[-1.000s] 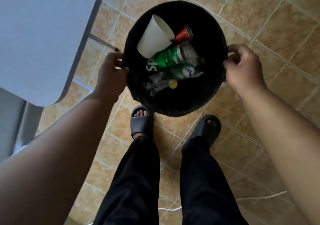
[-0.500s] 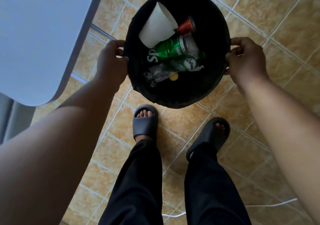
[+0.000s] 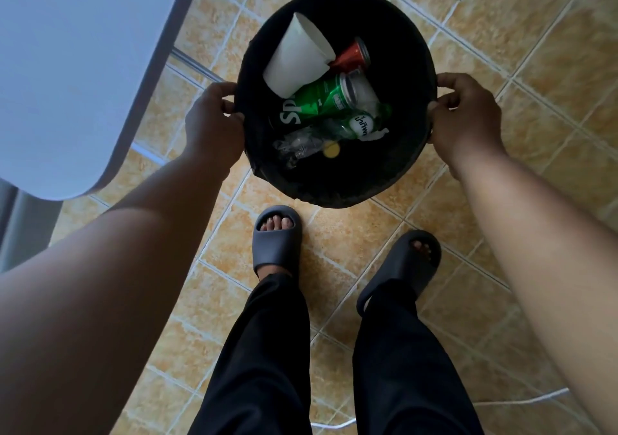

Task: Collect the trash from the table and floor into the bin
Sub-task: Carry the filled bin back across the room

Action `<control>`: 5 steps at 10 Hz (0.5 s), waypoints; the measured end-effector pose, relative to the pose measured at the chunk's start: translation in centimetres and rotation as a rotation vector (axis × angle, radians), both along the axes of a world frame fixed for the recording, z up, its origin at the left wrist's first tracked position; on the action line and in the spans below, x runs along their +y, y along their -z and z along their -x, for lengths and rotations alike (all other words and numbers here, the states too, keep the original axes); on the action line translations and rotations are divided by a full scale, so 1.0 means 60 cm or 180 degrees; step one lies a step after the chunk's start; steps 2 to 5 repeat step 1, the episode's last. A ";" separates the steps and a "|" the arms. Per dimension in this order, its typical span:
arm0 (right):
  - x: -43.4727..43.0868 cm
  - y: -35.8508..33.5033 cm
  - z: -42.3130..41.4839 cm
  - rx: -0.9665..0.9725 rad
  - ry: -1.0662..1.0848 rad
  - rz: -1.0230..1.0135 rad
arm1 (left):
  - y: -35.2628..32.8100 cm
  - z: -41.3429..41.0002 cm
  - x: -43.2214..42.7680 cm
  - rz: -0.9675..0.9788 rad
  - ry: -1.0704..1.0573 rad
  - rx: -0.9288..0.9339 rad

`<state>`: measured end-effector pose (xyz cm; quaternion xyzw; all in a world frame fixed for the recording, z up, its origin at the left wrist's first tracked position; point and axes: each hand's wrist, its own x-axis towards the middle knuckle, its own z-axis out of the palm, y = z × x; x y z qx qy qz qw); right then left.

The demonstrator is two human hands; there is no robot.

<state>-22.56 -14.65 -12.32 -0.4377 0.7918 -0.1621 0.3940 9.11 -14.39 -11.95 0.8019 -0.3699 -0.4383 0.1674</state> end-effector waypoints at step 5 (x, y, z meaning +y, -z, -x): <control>0.007 -0.011 -0.006 0.0021 -0.0041 -0.0049 | -0.011 0.004 0.006 -0.0069 0.0237 -0.0249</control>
